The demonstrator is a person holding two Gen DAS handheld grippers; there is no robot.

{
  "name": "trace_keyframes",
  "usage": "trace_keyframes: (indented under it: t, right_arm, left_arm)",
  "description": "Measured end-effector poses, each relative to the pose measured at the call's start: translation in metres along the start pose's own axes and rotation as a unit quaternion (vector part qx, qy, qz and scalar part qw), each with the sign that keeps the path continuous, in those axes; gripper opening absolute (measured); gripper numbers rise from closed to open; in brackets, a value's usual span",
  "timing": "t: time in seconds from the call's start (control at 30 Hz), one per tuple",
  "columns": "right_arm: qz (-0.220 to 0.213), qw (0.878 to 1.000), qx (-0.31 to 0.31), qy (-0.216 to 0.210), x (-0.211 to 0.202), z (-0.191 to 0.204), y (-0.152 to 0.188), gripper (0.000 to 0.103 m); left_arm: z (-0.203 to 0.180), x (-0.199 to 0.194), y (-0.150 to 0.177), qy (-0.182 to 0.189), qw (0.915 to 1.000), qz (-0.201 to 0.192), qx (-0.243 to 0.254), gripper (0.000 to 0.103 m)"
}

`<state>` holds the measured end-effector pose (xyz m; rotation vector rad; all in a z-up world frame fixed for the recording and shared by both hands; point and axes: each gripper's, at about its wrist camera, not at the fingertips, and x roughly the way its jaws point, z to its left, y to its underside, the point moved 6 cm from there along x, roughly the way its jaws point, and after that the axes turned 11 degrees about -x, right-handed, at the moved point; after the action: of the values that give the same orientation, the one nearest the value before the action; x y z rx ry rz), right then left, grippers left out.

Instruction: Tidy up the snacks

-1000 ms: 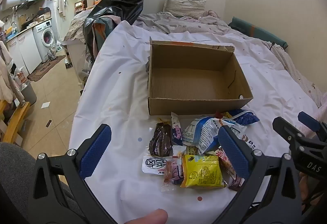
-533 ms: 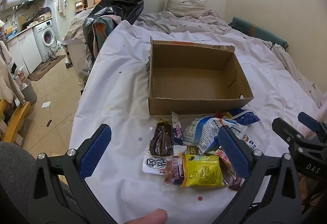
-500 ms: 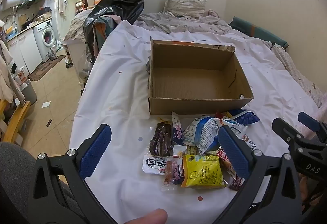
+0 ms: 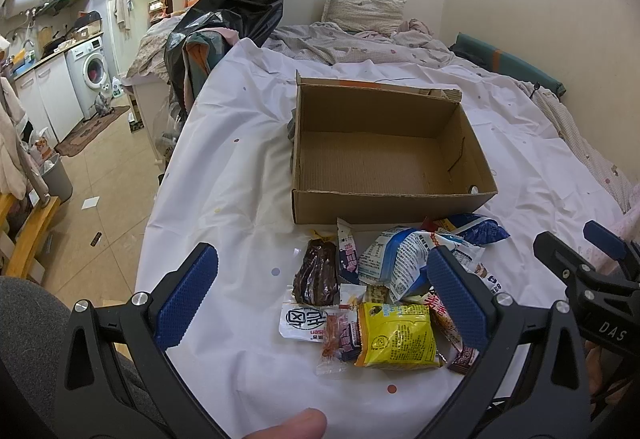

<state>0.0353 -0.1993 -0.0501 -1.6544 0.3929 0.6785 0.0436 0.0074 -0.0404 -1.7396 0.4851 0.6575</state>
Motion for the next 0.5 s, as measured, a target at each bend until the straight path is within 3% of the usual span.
trace_keyframes:
  t: [0.17, 0.27, 0.43, 0.5]
  right_arm:
    - [0.000, 1.000, 0.001, 0.000, -0.001, -0.002, 0.001, 0.103]
    - [0.012, 1.000, 0.017, -0.018, 0.002, -0.005, 0.000, 0.103]
    - [0.049, 0.993, 0.082, -0.068, 0.021, -0.039, -0.011, 0.103]
    - [0.098, 0.988, 0.087, -0.076, 0.041, -0.051, -0.009, 0.103]
  left_arm:
    - [0.000, 0.000, 0.000, 0.001, 1.0000, 0.001, 0.000, 0.103]
    - [0.002, 0.004, -0.007, 0.006, 0.9997, 0.021, -0.009, 0.103]
    - [0.008, 0.012, -0.027, -0.004, 0.9984, 0.051, -0.025, 0.103]
    - [0.009, 0.020, -0.034, 0.001, 0.9964, 0.076, -0.038, 0.103]
